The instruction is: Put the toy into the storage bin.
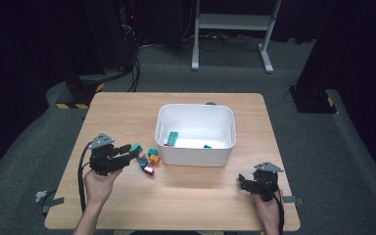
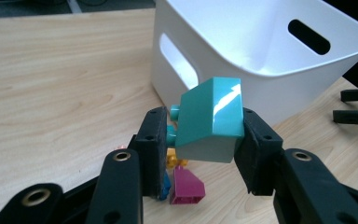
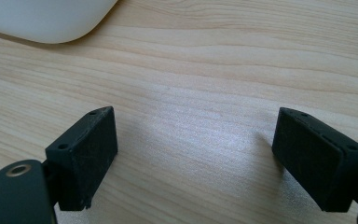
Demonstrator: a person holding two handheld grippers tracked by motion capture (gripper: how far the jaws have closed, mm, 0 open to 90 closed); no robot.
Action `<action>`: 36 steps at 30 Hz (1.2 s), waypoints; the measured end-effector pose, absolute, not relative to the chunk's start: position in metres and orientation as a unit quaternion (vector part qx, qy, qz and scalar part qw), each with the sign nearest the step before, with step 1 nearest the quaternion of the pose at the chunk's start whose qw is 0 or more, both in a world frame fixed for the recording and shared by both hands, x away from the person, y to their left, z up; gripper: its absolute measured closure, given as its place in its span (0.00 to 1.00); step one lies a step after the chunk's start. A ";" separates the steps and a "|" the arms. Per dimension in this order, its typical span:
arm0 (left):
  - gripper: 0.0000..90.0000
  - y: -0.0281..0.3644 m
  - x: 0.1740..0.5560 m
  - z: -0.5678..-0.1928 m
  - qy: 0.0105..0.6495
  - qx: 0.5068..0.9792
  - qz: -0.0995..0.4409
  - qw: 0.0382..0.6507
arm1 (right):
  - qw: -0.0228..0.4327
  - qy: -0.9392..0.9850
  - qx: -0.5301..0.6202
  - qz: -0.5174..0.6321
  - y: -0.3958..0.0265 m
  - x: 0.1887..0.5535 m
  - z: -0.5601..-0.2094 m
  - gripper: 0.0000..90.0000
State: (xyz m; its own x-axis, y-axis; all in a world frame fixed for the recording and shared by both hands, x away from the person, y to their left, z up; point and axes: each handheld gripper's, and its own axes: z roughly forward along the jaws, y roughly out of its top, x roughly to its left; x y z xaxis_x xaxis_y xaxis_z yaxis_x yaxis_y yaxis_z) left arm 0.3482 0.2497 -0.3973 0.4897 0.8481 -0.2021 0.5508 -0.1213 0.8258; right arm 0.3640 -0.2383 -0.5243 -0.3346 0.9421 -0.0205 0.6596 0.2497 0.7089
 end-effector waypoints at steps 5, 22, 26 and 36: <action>0.64 0.245 0.354 -0.389 0.471 0.739 0.161 0.455 | 0.229 0.756 0.530 0.308 -0.238 0.364 -0.524 0.15; 0.64 0.230 0.379 -0.374 0.452 0.748 0.144 0.464 | 0.229 0.756 0.530 0.308 -0.238 0.364 -0.524 0.15; 0.64 0.228 0.383 -0.368 0.450 0.746 0.149 0.467 | 0.229 0.756 0.530 0.308 -0.238 0.364 -0.524 0.15; 0.64 0.211 0.394 -0.362 0.426 0.759 0.152 0.469 | 0.228 0.755 0.532 0.308 -0.238 0.364 -0.524 0.15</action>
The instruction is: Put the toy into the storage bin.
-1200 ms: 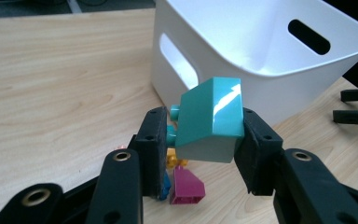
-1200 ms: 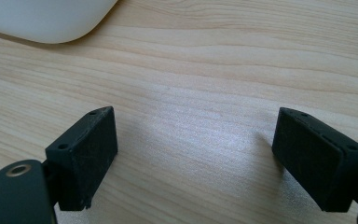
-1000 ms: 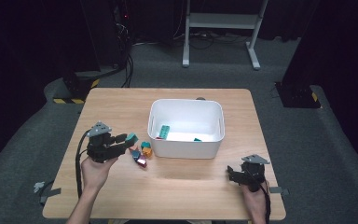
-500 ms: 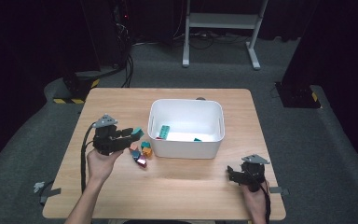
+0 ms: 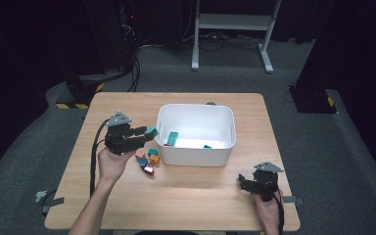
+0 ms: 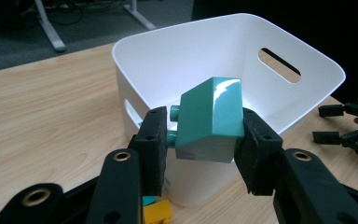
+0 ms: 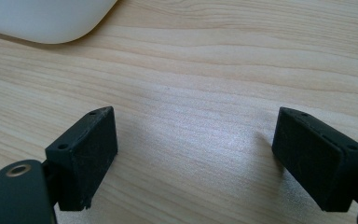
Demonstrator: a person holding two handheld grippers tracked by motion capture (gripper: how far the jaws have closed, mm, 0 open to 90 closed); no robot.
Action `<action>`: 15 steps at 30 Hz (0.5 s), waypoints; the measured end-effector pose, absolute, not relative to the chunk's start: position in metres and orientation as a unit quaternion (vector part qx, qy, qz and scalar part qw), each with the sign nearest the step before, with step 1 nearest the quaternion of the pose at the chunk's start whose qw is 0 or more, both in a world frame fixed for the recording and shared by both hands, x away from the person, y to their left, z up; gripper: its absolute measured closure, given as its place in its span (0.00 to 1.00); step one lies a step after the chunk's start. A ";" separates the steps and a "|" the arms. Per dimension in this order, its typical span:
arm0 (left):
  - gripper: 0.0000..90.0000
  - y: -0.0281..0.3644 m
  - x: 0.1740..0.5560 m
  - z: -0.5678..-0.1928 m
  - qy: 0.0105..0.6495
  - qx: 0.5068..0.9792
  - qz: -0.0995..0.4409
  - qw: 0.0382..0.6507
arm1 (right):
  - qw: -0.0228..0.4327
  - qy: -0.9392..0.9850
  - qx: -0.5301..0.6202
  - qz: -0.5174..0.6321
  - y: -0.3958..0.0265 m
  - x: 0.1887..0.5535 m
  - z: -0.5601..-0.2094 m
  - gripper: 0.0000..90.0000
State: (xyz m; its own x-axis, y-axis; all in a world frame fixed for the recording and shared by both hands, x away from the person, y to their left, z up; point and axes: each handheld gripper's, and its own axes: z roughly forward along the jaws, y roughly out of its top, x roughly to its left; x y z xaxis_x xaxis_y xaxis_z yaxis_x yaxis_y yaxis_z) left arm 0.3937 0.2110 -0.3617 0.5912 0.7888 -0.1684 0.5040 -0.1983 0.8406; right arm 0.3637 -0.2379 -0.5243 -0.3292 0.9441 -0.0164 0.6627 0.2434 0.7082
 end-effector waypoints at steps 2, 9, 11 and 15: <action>0.64 0.209 0.397 -0.363 0.425 0.760 0.149 0.469 | 0.228 0.755 0.532 0.308 -0.238 0.364 -0.524 0.15; 0.64 0.193 0.406 -0.359 0.409 0.770 0.149 0.466 | 0.228 0.755 0.532 0.308 -0.238 0.364 -0.524 0.15; 0.64 0.188 0.408 -0.359 0.405 0.773 0.154 0.463 | 0.228 0.755 0.532 0.308 -0.238 0.364 -0.524 0.15; 0.64 0.178 0.416 -0.362 0.396 0.779 0.159 0.459 | 0.229 0.755 0.531 0.308 -0.238 0.364 -0.524 0.15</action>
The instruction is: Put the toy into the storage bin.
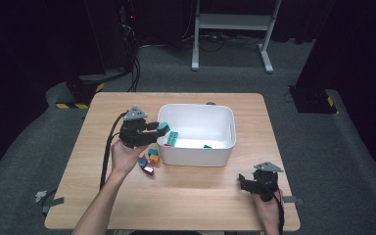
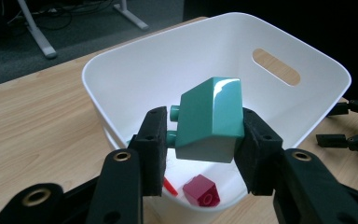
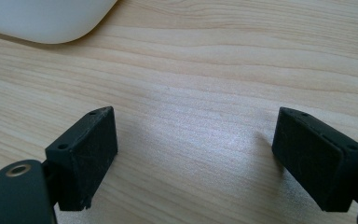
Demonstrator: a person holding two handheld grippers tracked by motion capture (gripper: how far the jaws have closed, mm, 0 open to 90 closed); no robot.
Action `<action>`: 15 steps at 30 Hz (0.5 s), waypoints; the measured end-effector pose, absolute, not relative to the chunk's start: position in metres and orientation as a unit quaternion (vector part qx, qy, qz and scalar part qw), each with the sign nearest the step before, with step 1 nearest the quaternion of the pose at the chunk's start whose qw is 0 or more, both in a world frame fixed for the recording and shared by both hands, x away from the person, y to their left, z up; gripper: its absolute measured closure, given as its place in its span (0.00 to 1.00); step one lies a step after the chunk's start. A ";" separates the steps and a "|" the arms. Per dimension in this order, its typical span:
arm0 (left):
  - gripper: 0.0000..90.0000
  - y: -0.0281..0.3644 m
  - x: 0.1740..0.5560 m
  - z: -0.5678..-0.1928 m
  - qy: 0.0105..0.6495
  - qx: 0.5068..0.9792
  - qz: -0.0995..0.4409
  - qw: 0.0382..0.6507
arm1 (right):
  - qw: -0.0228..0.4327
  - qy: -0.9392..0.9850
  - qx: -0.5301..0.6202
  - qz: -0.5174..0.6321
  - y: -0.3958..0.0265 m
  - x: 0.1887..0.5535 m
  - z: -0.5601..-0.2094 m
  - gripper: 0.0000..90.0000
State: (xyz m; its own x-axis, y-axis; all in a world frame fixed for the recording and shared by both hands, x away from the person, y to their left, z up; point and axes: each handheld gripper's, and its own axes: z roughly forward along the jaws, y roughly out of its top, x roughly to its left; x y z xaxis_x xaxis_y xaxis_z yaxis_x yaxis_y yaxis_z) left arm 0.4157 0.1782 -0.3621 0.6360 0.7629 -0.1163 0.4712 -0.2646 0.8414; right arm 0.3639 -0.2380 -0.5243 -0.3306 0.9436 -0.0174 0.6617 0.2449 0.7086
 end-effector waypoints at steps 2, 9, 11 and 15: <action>0.64 0.174 0.418 -0.363 0.392 0.782 0.158 0.458 | 0.228 0.755 0.532 0.308 -0.238 0.364 -0.524 0.15; 0.64 0.156 0.432 -0.368 0.385 0.790 0.144 0.454 | 0.228 0.755 0.532 0.308 -0.238 0.364 -0.524 0.15; 0.64 0.153 0.437 -0.370 0.387 0.790 0.140 0.455 | 0.229 0.755 0.531 0.308 -0.238 0.364 -0.524 0.15; 0.64 0.147 0.445 -0.374 0.389 0.790 0.135 0.455 | 0.228 0.755 0.531 0.308 -0.238 0.364 -0.524 0.15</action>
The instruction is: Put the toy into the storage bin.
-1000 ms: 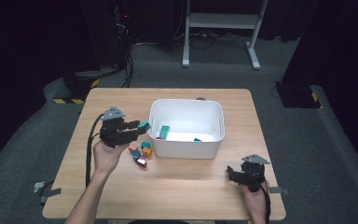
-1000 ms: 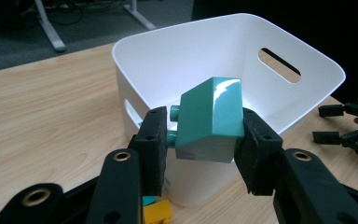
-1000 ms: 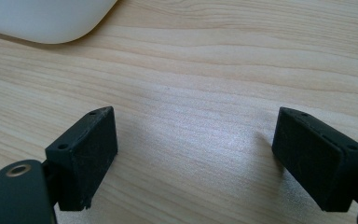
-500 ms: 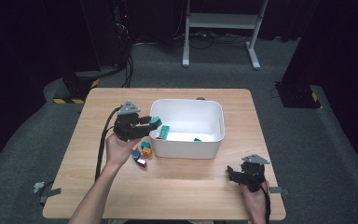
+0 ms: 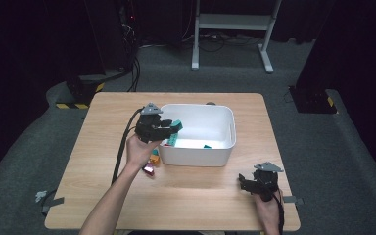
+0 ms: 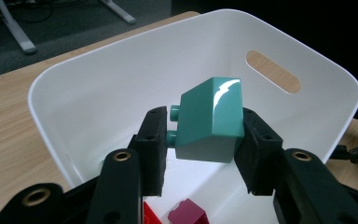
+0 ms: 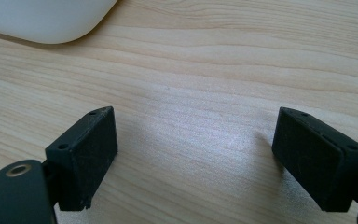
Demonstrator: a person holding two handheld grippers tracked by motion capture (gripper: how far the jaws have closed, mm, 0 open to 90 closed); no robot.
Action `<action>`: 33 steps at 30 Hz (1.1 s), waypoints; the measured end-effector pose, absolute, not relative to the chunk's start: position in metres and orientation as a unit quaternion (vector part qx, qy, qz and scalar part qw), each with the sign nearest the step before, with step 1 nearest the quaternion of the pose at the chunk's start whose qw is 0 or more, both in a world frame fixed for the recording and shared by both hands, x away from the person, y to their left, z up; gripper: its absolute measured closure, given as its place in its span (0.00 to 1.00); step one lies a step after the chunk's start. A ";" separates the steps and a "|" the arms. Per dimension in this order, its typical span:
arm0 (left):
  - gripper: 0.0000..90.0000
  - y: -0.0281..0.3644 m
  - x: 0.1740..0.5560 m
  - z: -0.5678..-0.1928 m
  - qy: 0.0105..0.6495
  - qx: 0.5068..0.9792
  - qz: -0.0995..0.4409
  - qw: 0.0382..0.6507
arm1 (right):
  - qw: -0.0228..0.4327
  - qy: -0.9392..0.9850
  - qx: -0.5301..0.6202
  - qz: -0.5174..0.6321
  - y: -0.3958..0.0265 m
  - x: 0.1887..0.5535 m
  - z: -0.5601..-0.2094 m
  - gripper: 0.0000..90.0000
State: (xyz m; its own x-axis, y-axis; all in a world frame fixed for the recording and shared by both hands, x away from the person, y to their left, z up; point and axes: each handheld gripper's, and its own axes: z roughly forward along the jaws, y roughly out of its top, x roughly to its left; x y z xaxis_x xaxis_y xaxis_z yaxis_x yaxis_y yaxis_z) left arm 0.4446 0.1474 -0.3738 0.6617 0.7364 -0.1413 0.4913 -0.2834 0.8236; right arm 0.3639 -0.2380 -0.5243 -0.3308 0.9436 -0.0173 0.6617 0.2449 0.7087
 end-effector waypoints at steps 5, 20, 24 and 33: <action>0.64 0.142 0.452 -0.379 0.393 0.789 0.130 0.455 | 0.229 0.755 0.531 0.308 -0.238 0.364 -0.524 0.15; 0.61 0.142 0.466 -0.393 0.411 0.793 0.135 0.429 | 0.228 0.755 0.532 0.308 -0.238 0.364 -0.524 0.15; 0.54 0.142 0.466 -0.393 0.411 0.792 0.141 0.429 | 0.228 0.755 0.532 0.308 -0.238 0.364 -0.524 0.15; 0.41 0.147 0.456 -0.388 0.407 0.789 0.158 0.432 | 0.228 0.755 0.532 0.308 -0.238 0.364 -0.524 0.15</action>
